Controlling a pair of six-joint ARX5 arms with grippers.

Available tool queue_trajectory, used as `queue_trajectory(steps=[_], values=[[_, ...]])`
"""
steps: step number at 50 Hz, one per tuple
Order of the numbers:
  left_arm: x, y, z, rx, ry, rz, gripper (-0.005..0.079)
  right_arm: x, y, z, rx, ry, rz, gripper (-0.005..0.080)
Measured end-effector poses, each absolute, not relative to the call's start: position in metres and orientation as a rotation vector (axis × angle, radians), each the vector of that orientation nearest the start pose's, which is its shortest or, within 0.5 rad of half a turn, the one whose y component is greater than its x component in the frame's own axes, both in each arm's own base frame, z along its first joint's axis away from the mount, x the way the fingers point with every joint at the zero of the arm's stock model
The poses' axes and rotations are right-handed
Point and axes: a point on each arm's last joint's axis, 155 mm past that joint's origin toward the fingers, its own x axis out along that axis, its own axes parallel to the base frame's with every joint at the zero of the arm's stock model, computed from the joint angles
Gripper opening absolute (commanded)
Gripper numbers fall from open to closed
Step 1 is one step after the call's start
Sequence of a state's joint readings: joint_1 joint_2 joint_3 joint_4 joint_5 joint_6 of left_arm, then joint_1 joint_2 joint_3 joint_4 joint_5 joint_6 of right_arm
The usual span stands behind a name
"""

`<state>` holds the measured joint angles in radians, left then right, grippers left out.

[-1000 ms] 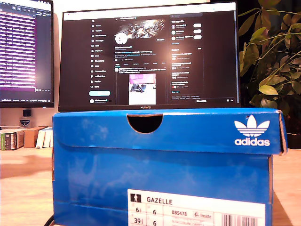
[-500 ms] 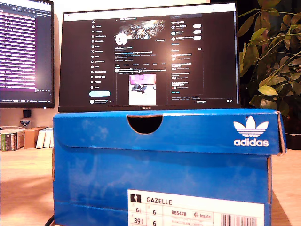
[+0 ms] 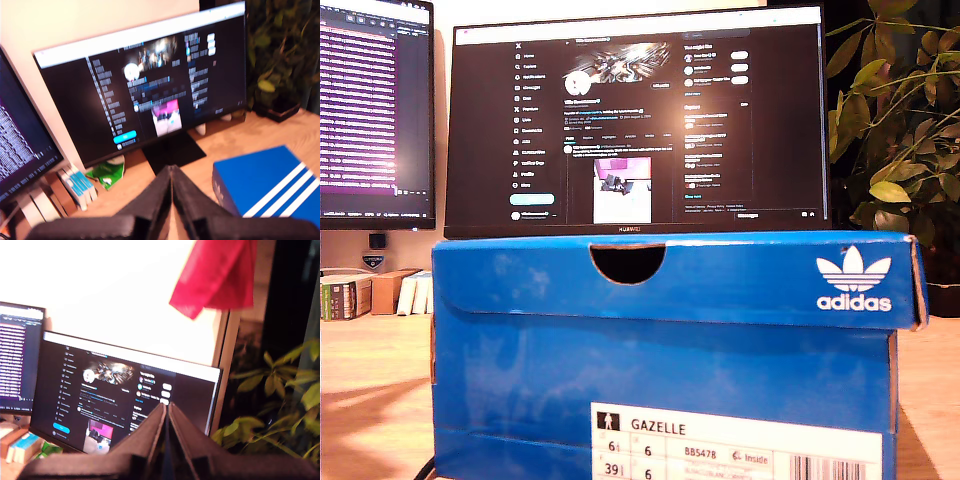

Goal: Close the blue shoebox by pushing the lid with your left arm and holding the box in place with your right arm

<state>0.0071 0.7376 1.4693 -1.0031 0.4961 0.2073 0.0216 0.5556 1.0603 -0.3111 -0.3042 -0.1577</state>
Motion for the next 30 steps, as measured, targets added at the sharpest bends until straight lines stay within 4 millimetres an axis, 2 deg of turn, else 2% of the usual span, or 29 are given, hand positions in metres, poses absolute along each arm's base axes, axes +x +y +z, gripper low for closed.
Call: queue_trajectory(steps=[12, 19, 23, 30], values=[[0.185, -0.086, 0.385, 0.12, 0.195, -0.507, -0.0019, 0.219, 0.06, 0.441, -0.223, -0.155, 0.312, 0.0001], [0.199, -0.087, 0.357, 0.089, 0.222, -0.51, -0.0019, 0.22, 0.06, 0.425, -0.22, -0.129, 0.313, 0.0001], [0.206, -0.087, 0.338, 0.064, 0.248, -0.511, -0.0019, 0.224, 0.056, 0.406, -0.215, -0.099, 0.298, 0.0], [0.21, -0.087, 0.321, 0.052, 0.226, -0.508, -0.0019, 0.231, 0.05, 0.37, -0.209, -0.049, 0.265, 0.0]])
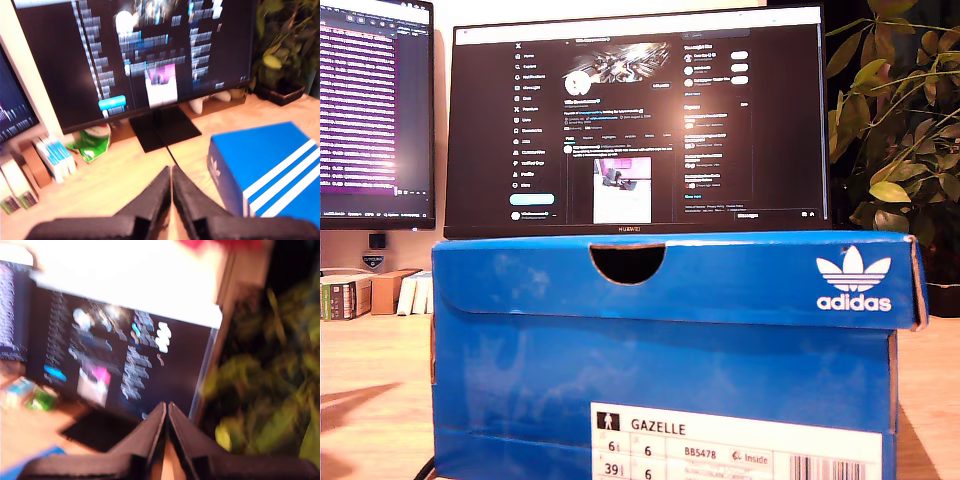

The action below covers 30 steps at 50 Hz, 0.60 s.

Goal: Close the blue shoebox by pushing the lid with your left arm and holding the box in place with your right arm

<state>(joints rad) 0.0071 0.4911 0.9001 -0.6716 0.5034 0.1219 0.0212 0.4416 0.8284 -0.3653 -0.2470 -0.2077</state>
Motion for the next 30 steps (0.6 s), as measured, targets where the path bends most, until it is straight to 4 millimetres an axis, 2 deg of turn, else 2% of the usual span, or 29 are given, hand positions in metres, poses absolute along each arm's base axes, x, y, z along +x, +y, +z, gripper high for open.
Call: queue_trajectory(steps=[8, 21, 30], values=[[0.205, -0.088, 0.311, 0.034, 0.174, -0.504, -0.0019, 0.229, 0.045, 0.335, -0.205, -0.016, 0.244, 0.0], [0.214, -0.087, 0.269, -0.006, 0.209, -0.499, -0.0019, 0.217, 0.042, 0.321, -0.18, -0.05, 0.22, 0.0], [0.22, -0.085, 0.259, -0.028, 0.197, -0.486, -0.0019, 0.227, 0.038, 0.286, -0.13, 0.01, 0.204, 0.0]])
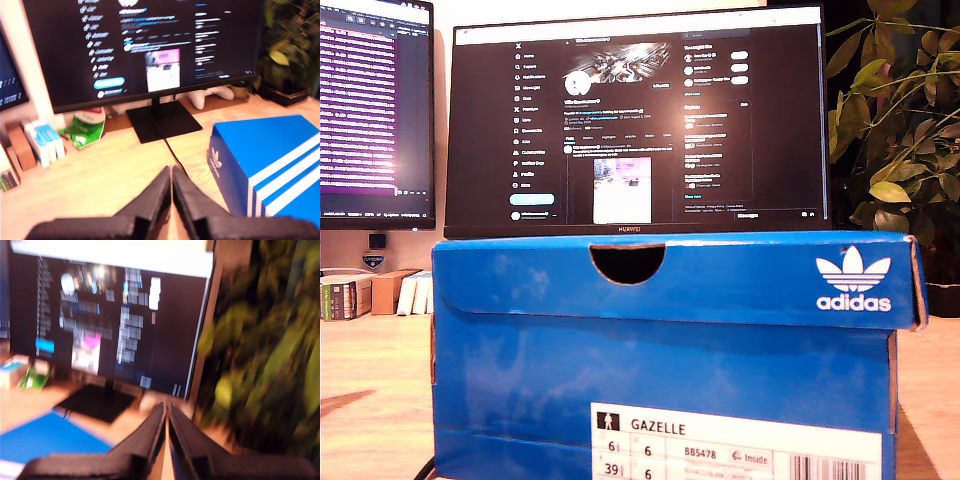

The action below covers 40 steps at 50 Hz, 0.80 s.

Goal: Close the blue shoebox by pushing the lid with your left arm and holding the box in place with your right arm

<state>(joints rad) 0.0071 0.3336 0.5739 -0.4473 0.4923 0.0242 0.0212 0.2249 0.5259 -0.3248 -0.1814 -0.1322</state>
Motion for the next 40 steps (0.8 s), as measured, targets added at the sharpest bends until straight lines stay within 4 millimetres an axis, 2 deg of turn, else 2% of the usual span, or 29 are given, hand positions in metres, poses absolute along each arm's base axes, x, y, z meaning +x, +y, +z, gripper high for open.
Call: queue_trajectory(steps=[5, 18, 26, 37, 40], values=[[0.225, -0.084, 0.251, -0.045, 0.199, -0.477, -0.0019, 0.23, 0.031, 0.275, -0.103, 0.012, 0.165, 0.0], [0.239, -0.078, 0.222, -0.093, 0.215, -0.436, -0.0019, 0.225, 0.02, 0.271, -0.046, -0.048, 0.105, 0.0], [0.247, -0.072, 0.226, -0.111, 0.166, -0.395, -0.0019, 0.228, 0.016, 0.257, 0.003, -0.033, 0.084, 0.0], [0.254, -0.069, 0.22, -0.112, 0.131, -0.355, -0.0019, 0.222, 0.013, 0.264, 0.002, -0.078, 0.064, 0.0], [0.256, -0.069, 0.217, -0.108, 0.121, -0.345, -0.0019, 0.223, 0.012, 0.259, 0.002, -0.078, 0.063, 0.0]])
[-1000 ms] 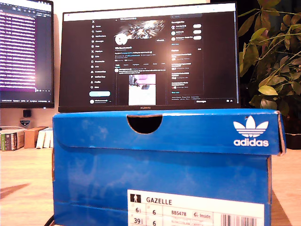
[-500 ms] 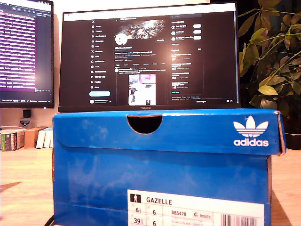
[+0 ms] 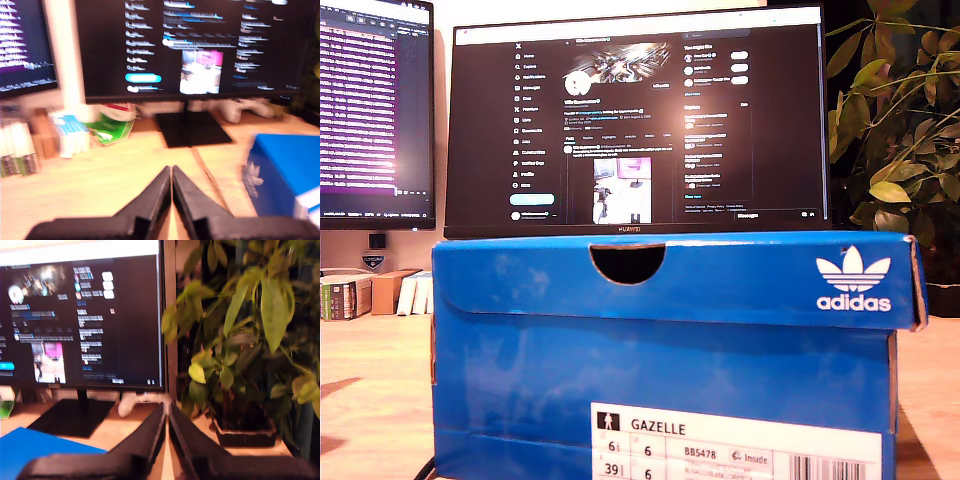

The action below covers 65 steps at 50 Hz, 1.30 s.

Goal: Close the blue shoebox by pushing the lid with your left arm and holding the box in place with your right arm

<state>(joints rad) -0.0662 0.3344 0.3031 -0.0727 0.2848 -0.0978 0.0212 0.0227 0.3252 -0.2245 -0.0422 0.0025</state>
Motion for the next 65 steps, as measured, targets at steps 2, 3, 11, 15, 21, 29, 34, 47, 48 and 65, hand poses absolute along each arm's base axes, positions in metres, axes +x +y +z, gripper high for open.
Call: queue_trajectory(steps=[2, 3, 11, 15, 21, 29, 34, 47, 48, 65], values=[[0.258, -0.068, 0.215, -0.103, 0.112, -0.335, -0.0019, 0.224, 0.012, 0.253, 0.002, -0.068, 0.063, 0.0], [0.258, -0.068, 0.213, -0.102, 0.113, -0.336, -0.0019, 0.225, 0.013, 0.249, 0.001, -0.061, 0.063, 0.0], [0.259, -0.072, 0.188, -0.092, 0.142, -0.348, -0.0019, 0.233, 0.013, 0.218, 0.002, 0.0, 0.065, 0.0], [0.259, -0.073, 0.173, -0.087, 0.17, -0.348, -0.0019, 0.235, 0.013, 0.209, -0.001, 0.019, 0.067, 0.0], [0.26, -0.072, 0.164, -0.085, 0.171, -0.344, -0.0019, 0.236, 0.014, 0.207, -0.01, 0.022, 0.071, 0.0], [0.259, -0.071, 0.153, -0.075, 0.188, -0.339, -0.0019, 0.238, 0.015, 0.2, -0.028, 0.029, 0.073, 0.0], [0.258, -0.071, 0.149, -0.062, 0.188, -0.337, -0.0019, 0.241, 0.015, 0.18, -0.039, 0.072, 0.075, 0.0], [0.251, -0.068, 0.143, -0.057, 0.15, -0.327, -0.0019, 0.244, 0.015, 0.162, -0.052, 0.104, 0.076, 0.0], [0.25, -0.068, 0.142, -0.057, 0.151, -0.327, -0.0019, 0.244, 0.015, 0.161, -0.052, 0.106, 0.076, 0.0], [0.241, -0.064, 0.13, -0.049, 0.149, -0.313, -0.0019, 0.248, 0.015, 0.134, -0.052, 0.151, 0.078, 0.0]])
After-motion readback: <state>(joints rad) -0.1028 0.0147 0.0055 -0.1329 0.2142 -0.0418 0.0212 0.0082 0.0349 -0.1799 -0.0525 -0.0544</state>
